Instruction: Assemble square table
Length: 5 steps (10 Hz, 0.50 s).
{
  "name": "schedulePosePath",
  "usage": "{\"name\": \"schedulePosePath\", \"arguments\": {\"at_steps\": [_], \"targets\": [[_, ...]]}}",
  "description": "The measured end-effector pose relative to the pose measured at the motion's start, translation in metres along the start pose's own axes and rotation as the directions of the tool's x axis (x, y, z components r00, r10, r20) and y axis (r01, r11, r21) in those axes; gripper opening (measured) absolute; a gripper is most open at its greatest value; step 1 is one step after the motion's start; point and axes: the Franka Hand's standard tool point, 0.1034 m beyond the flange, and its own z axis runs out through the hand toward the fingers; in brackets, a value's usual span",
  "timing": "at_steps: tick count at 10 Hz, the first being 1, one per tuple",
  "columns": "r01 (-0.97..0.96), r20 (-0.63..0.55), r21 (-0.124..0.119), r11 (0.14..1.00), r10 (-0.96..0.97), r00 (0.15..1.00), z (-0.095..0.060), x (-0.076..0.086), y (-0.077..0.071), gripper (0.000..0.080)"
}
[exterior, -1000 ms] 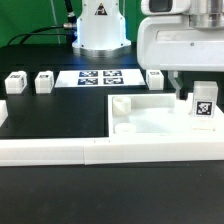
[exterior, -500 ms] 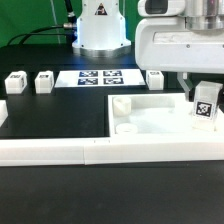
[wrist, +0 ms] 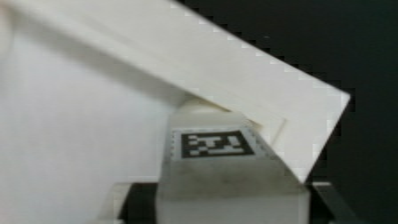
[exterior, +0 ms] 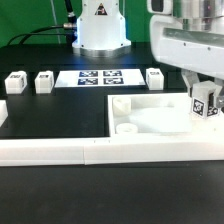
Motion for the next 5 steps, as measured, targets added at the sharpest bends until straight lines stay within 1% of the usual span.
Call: {"name": "schedulePosePath", "arguments": {"at_steps": [1, 2, 3, 5], "targets": [[-0.184, 0.033, 0.015, 0.983, 0.184, 0.982, 0.0008, -0.0011, -0.0018, 0.0294], [-0.327, 0.055, 0.023, 0.945, 0.325, 0.944, 0.0012, -0.0009, -0.0025, 0.0294], [-0.400, 0.062, 0.020, 0.916, 0.398, 0.915, 0.0015, -0.0006, -0.0016, 0.0294], [-0.478, 0.063, 0.014, 0.878, 0.476, 0.877, 0.0020, -0.0005, -0.0013, 0.0297]]}}
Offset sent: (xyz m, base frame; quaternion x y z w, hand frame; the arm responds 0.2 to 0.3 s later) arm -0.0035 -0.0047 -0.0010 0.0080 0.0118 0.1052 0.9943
